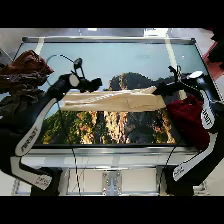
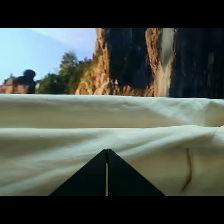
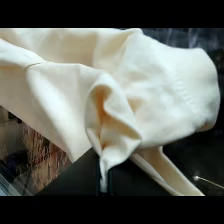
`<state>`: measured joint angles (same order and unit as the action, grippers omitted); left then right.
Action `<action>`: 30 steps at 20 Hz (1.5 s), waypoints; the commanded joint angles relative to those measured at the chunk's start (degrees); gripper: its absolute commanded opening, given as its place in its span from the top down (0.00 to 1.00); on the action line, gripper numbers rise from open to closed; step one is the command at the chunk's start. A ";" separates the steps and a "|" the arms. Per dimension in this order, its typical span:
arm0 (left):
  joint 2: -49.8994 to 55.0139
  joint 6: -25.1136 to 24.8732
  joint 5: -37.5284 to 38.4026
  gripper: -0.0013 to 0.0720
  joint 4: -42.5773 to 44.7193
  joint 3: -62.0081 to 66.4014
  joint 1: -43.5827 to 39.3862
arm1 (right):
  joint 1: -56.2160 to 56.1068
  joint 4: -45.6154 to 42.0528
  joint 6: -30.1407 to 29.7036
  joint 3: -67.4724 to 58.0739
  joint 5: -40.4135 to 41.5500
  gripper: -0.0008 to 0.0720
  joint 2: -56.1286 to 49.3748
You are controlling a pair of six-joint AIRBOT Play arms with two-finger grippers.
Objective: Fold the shirts.
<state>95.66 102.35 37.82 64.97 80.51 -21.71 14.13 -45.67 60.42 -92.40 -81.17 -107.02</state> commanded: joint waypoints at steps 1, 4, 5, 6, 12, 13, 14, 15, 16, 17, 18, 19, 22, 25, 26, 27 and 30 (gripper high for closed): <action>9.44 -5.38 -2.14 0.97 -9.60 6.16 -4.79 | -4.20 -4.15 4.24 -5.51 -3.45 0.96 3.89; 15.47 -5.33 0.76 0.97 -9.46 12.63 -6.60 | -9.73 -4.11 8.22 -11.76 -4.26 0.96 4.37; 17.05 -5.33 2.51 0.97 -9.44 14.16 -6.80 | -11.76 -4.13 9.05 -13.64 -4.17 0.96 4.37; 18.10 -5.31 3.50 0.97 -9.42 14.97 -6.86 | -14.05 -4.13 9.66 -15.56 -3.85 0.96 4.37; 19.06 -5.31 6.75 0.97 -5.99 15.08 -6.56 | -24.87 -4.07 14.60 -24.44 0.44 0.96 4.37; 18.73 -5.29 7.15 0.97 -6.25 15.39 -6.14 | -25.97 -4.04 15.45 -25.00 1.25 0.96 4.37; 18.03 -5.35 7.43 0.97 -6.38 16.00 -5.60 | -27.04 -4.07 16.28 -25.20 1.77 0.96 4.37; 16.83 -5.40 7.54 0.97 -6.10 17.00 -4.76 | -27.93 -4.11 16.61 -25.18 2.08 0.96 4.37; 15.17 -6.67 7.78 0.97 -4.57 18.53 -3.52 | -28.92 -4.15 17.11 -25.18 2.69 0.96 4.37; 13.31 -7.89 8.85 0.97 -1.03 20.33 -2.03 | -29.88 -4.11 17.90 -25.18 3.72 0.96 4.37; 11.50 -7.89 10.60 0.97 4.46 21.75 -0.44 | -30.84 -4.13 18.14 -25.18 4.72 0.96 4.37; 9.51 -7.58 13.33 0.97 11.69 22.88 1.49 | -31.93 -4.11 18.86 -25.18 6.05 0.96 4.37; 4.28 -3.65 19.76 0.97 28.09 23.47 7.45 | -36.11 -4.11 20.50 -25.14 11.78 0.96 4.24; 0.44 -1.62 20.48 0.97 30.51 23.47 13.44 | -42.16 -4.02 23.58 -25.14 21.16 0.96 2.12; -0.52 -1.62 20.50 0.97 30.34 23.47 14.78 | -44.28 -3.85 24.81 -25.09 23.63 0.96 0.79; -1.20 -1.66 20.52 0.97 30.32 23.47 15.69 | -46.58 -2.64 25.81 -25.07 26.27 0.96 -1.05; -1.90 -1.68 20.59 0.97 30.36 23.47 16.74 | -53.77 7.93 25.59 -25.07 37.88 0.96 -7.61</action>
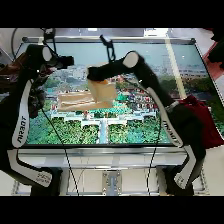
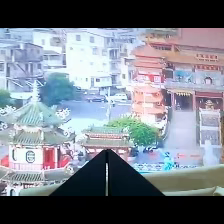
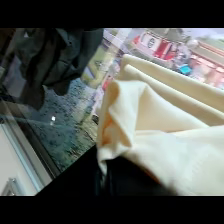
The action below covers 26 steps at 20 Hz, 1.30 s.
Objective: Fold the shirts.
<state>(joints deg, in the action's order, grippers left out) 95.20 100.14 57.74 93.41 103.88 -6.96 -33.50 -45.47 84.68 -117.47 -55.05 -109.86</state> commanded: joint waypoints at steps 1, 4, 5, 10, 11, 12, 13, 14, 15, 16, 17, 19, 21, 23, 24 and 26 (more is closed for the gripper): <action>-1.44 0.50 0.68 0.97 1.88 0.11 1.97 | -8.76 12.72 0.24 -0.02 17.84 0.96 -6.86; -1.44 -0.96 0.85 0.97 1.55 0.11 1.97 | -14.47 22.60 -10.12 0.00 31.34 0.46 -9.42; -1.44 -1.64 1.27 0.97 1.60 0.11 1.97 | -14.67 22.53 -12.74 -0.02 31.95 0.33 -9.31; -1.44 -2.29 2.80 0.97 1.57 0.11 1.97 | -3.50 20.00 -11.54 0.00 25.05 0.34 -9.09; -1.44 -2.54 2.89 0.97 1.57 0.11 1.97 | 0.02 18.53 -10.19 0.00 19.91 0.34 -9.09; -1.46 -2.54 2.80 0.97 1.57 0.11 1.97 | 3.15 16.20 -8.13 0.00 15.23 0.34 -9.09; -1.44 -2.54 2.75 0.97 1.57 0.11 1.97 | 6.36 12.55 -5.03 0.02 10.69 0.34 -9.09; -1.44 -2.49 2.67 0.97 1.55 0.11 1.97 | 9.18 8.35 -1.81 0.04 6.38 0.34 -9.11; -1.44 -2.47 2.45 0.97 1.53 0.11 1.97 | 11.39 4.61 1.07 0.07 2.43 0.34 -9.14; -1.44 -2.45 2.10 0.97 1.46 0.11 1.97 | 13.11 1.77 2.97 0.50 -1.49 0.34 -9.16; -1.44 -2.45 1.75 0.97 1.09 0.11 1.97 | 14.38 0.52 3.32 1.70 -5.33 0.34 -9.18; -1.44 -2.43 1.38 0.97 -0.13 0.11 1.97 | 15.45 0.20 3.87 4.98 -10.03 0.28 -9.53; -1.44 -2.45 1.27 0.97 -1.84 0.11 1.97 | 15.06 0.52 3.85 7.45 -11.10 0.25 -10.99; -1.44 -2.47 1.36 0.97 -2.27 0.11 1.97 | 13.97 2.16 3.82 7.96 -11.10 0.24 -13.40; -1.44 -2.47 1.36 0.97 -2.14 0.11 1.97 | 13.29 4.81 3.67 7.93 -10.75 0.24 -14.64; -1.44 -2.51 1.33 0.97 -2.08 0.11 1.97 | 12.13 11.28 0.81 7.91 -9.25 0.24 -16.74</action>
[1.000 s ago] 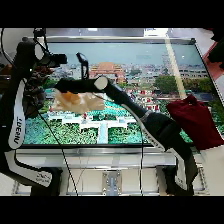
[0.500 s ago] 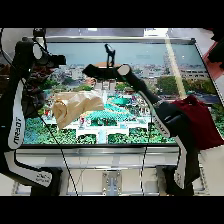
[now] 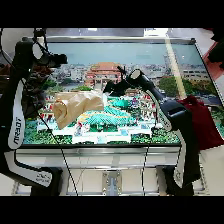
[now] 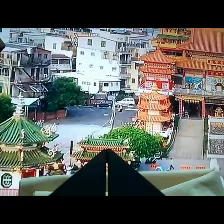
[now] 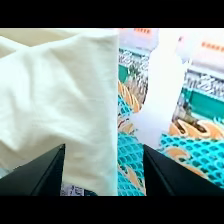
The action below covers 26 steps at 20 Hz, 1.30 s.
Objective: Fold the shirts.
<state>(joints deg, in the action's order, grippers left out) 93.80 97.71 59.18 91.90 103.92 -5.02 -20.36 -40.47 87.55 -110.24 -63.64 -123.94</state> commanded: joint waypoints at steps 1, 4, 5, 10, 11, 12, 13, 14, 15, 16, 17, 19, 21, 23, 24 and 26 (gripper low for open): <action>-0.07 -0.11 -0.11 0.97 -0.57 0.07 0.02 | -1.70 9.29 -3.26 0.68 0.26 0.24 -3.43; -0.04 -0.26 -0.15 0.97 -0.55 0.07 0.02 | -4.11 13.07 -5.14 0.68 2.64 0.24 -4.15; -0.04 -0.26 -0.13 0.97 -0.57 0.07 0.02 | -4.85 13.09 -5.11 0.68 3.43 0.24 -4.15; -0.04 -0.26 0.55 0.97 -0.61 0.07 0.02 | -6.75 13.81 -7.74 0.55 7.50 0.95 -4.13; -0.04 -0.28 1.11 0.97 -0.50 0.07 0.02 | -6.69 16.06 -9.38 0.55 8.57 0.96 -4.13; -0.04 -0.35 1.44 0.97 -0.20 0.07 0.02 | -6.21 18.23 -9.94 0.55 9.55 0.96 -4.07; -0.04 -0.90 1.79 0.97 0.04 0.07 0.02 | -5.40 19.41 -10.73 0.55 10.19 0.96 -3.72; -0.04 -1.75 2.23 0.97 0.26 0.07 0.02 | -4.15 19.06 -11.13 0.55 10.16 0.96 -2.93; -0.04 -1.97 2.58 0.97 0.85 0.07 0.02 | -2.40 17.84 -11.10 0.55 9.66 0.96 -1.70; -0.04 -1.97 2.86 0.97 1.53 0.07 0.02 | -0.52 16.17 -11.06 0.55 8.31 0.96 -0.28; -0.07 -1.97 3.15 0.97 2.32 0.07 0.02 | 1.84 13.75 -10.84 0.55 6.29 0.96 1.70; -0.04 -1.97 3.54 0.97 2.89 0.07 0.02 | 6.67 5.95 -8.55 0.55 1.62 0.96 6.62; -0.07 -1.95 3.52 0.97 2.75 0.07 0.02 | 11.69 -6.82 -3.30 0.55 -4.15 0.96 12.87; -0.04 -1.86 3.52 0.97 2.58 0.07 0.02 | 16.55 -20.33 -0.09 0.55 -11.17 0.96 19.71; -0.04 -1.68 3.52 0.97 2.51 0.07 0.02 | 19.06 -26.84 1.03 0.55 -14.69 0.96 23.23; -0.04 -1.68 3.52 0.97 1.90 0.07 0.02 | 24.00 -37.86 2.91 0.57 -21.79 0.96 29.53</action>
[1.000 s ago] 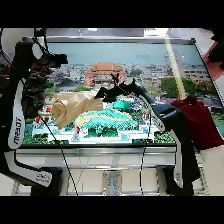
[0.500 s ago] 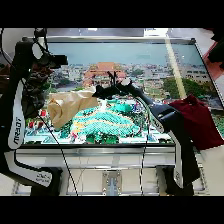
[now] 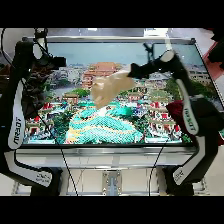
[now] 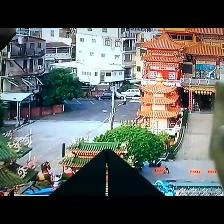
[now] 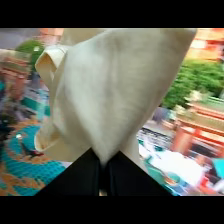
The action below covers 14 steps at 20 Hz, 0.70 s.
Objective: Fold the shirts.
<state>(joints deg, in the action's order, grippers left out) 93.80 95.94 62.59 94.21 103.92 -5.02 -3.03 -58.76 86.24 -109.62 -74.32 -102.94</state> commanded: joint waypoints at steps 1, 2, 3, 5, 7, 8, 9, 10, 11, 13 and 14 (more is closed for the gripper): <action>-0.04 0.07 0.11 0.97 -0.83 0.07 0.02 | 9.14 -23.47 4.24 -0.04 -14.80 0.96 11.06; -0.04 0.07 0.11 0.97 -1.25 0.07 0.00 | 12.00 -26.36 4.22 0.00 -18.75 0.96 13.46; -0.04 0.09 0.11 0.97 -1.60 0.07 0.00 | 14.60 -28.61 4.22 0.00 -22.14 0.96 15.34; -0.04 0.09 0.31 0.97 -2.51 0.07 0.00 | 19.91 -33.86 4.20 0.13 -27.52 0.96 18.53; -0.04 0.09 0.61 0.97 -3.39 0.07 -0.02 | 25.22 -39.71 4.20 1.62 -30.60 0.96 21.40; -0.04 0.07 0.68 0.97 -3.82 0.07 -0.02 | 28.04 -41.29 4.20 3.96 -30.60 0.96 23.30; -0.07 0.09 0.72 0.97 -4.50 0.07 -0.02 | 30.71 -43.23 4.20 6.78 -30.62 0.96 24.94; -0.04 0.09 0.74 0.97 -4.92 0.07 -0.07 | 33.55 -45.09 4.20 10.40 -30.62 0.96 26.53; -0.07 0.09 0.68 0.97 -5.81 0.07 -0.07 | 36.20 -45.33 4.09 13.99 -30.62 0.96 27.71; -0.04 0.09 0.48 0.97 -8.13 0.07 -0.07 | 41.00 -45.55 3.76 21.88 -30.93 0.96 29.05; -0.04 0.09 0.39 0.97 -9.42 0.07 -0.07 | 43.08 -45.72 3.76 25.86 -30.93 0.96 29.18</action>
<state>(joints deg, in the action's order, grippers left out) 93.80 96.01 63.13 88.12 103.92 -5.08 33.54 -101.10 90.24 -92.88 -103.53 -76.03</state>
